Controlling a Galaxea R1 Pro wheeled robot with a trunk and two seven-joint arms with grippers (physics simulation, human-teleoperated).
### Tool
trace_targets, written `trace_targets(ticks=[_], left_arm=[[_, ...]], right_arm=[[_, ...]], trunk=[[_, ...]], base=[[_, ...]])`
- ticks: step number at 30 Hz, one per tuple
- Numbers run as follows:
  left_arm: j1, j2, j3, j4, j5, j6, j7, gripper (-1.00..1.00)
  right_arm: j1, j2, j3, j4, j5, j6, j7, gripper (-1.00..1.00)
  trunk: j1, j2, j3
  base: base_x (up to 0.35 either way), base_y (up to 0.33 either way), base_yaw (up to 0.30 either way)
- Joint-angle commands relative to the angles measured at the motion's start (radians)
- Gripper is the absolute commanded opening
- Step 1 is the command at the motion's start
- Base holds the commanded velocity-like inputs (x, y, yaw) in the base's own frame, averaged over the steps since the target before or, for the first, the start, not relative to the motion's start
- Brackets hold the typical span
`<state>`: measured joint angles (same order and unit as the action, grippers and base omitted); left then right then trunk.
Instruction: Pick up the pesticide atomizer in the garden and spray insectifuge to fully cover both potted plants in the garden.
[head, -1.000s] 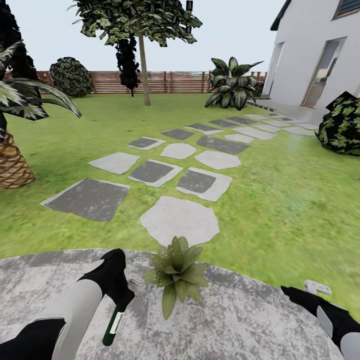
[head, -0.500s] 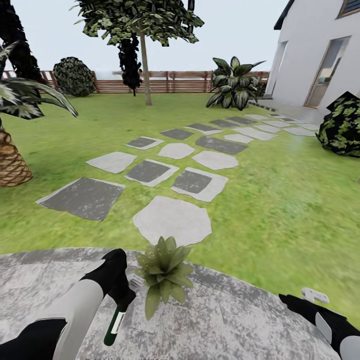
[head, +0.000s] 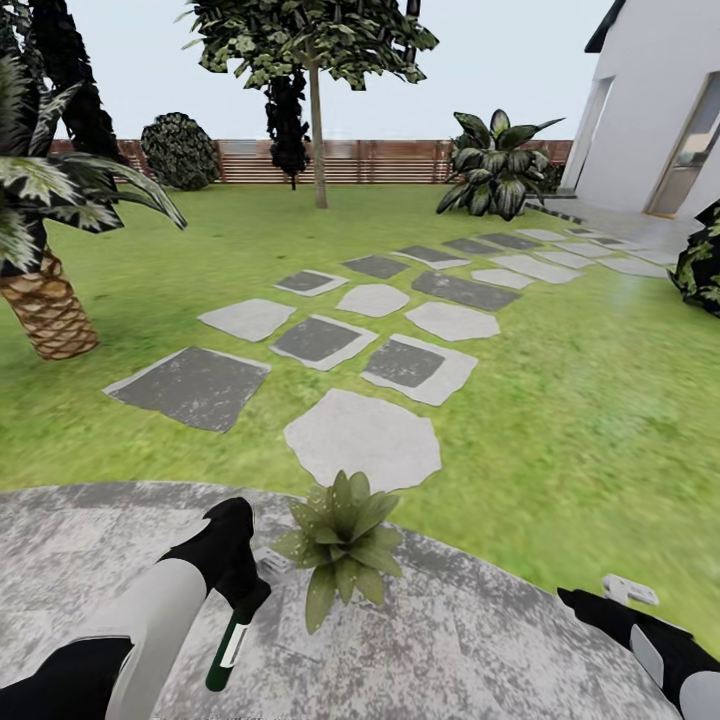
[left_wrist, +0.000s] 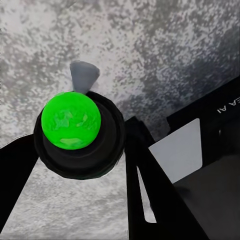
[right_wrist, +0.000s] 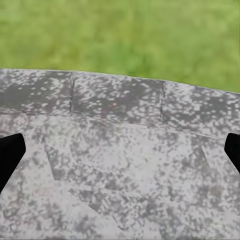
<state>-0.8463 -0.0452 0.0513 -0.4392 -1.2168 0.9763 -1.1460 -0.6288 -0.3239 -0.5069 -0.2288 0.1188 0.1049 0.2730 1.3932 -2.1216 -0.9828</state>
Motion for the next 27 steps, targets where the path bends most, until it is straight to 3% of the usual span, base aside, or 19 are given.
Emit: trace_targets(ticks=[1, 7, 23, 27], left_arm=[[0.0, -0.001, 0.005, -0.001, -0.01, 0.006, -0.009, -1.0], [0.0, -0.002, 0.005, -0.001, -0.01, 0.006, -0.009, -1.0], [-0.005, -0.001, 0.005, -0.001, -0.012, 0.006, -0.009, -1.0], [-0.005, 0.001, 0.005, -0.001, -0.012, 0.005, -0.009, -1.0]], right_arm=[[0.0, 0.0, -0.009, -0.002, 0.011, 0.006, 0.006, 1.0], [0.0, 0.001, -0.01, 0.0, 0.006, 0.006, 0.006, 1.0], [0.0, 0.001, -0.008, 0.0, 0.013, 0.006, 0.006, 1.0], [0.0, 0.001, -0.008, 0.0, 0.014, 0.006, 0.006, 1.0]], trunk=[[0.0, 0.0, -0.001], [0.0, 0.0, -0.002], [0.0, 0.0, -0.002], [0.0, 0.0, -0.003]], base=[[0.0, 0.0, 0.22], [0.0, -0.078, 0.102], [0.0, -0.308, 0.15], [0.0, -0.105, 0.067]])
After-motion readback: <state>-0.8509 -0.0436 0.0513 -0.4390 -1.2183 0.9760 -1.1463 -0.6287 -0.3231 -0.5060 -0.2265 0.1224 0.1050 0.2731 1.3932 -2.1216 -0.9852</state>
